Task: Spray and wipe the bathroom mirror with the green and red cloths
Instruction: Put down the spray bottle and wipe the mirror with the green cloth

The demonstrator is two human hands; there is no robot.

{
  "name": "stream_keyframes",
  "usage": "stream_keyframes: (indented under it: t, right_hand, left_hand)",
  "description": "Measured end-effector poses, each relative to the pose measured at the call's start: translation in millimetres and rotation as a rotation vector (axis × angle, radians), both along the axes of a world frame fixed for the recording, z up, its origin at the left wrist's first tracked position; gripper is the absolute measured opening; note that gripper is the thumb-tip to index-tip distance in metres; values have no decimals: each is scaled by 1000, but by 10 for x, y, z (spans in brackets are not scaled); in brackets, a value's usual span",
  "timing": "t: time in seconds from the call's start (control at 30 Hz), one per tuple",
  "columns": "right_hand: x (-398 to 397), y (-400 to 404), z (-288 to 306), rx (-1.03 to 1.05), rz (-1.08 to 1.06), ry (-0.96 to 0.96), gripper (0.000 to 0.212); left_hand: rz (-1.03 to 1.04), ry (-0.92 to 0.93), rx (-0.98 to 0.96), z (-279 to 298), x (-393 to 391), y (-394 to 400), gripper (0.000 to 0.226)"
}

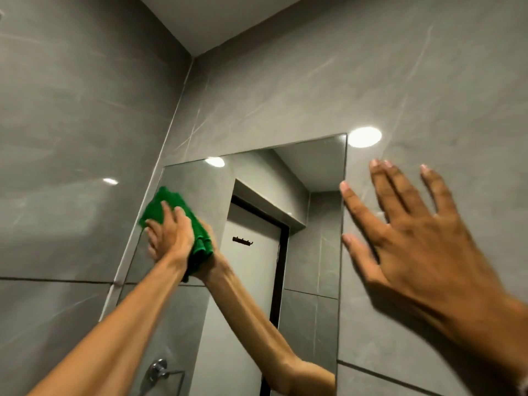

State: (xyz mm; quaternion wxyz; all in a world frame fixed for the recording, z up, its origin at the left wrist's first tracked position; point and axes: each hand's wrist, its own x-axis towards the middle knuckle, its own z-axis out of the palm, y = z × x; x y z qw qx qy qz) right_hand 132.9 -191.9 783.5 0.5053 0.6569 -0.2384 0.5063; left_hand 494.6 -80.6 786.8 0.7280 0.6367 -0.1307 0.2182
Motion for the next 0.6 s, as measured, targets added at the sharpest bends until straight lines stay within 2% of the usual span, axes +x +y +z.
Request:
stream_keyframes:
  t: [0.07, 0.2, 0.27, 0.33, 0.4, 0.47, 0.6]
  right_hand:
    - [-55, 92, -5, 58, -1, 14, 75]
    - [-109, 176, 0, 117, -13, 34, 79]
    - [-130, 172, -22, 152, -11, 7, 83]
    - [-144, 153, -44, 144, -10, -12, 88]
    - [-140, 127, -71, 113, -17, -24, 88]
    - [-130, 93, -94, 81, -21, -53, 84]
    - [-7, -117, -91, -19, -6, -77, 84]
  left_hand:
    - [19, -223, 58, 198, -610, -114, 53]
    - [36, -852, 158, 560, -1845, -425, 52]
    - [27, -1135, 226, 627, -2190, -506, 52]
    - [40, -1280, 271, 680, -2190, -512, 52]
    - [12, -1312, 273, 718, -1951, -448, 52]
    - [1, -1240, 255, 751, -1561, -345, 53]
    - [30, -747, 208, 452, -177, -63, 57]
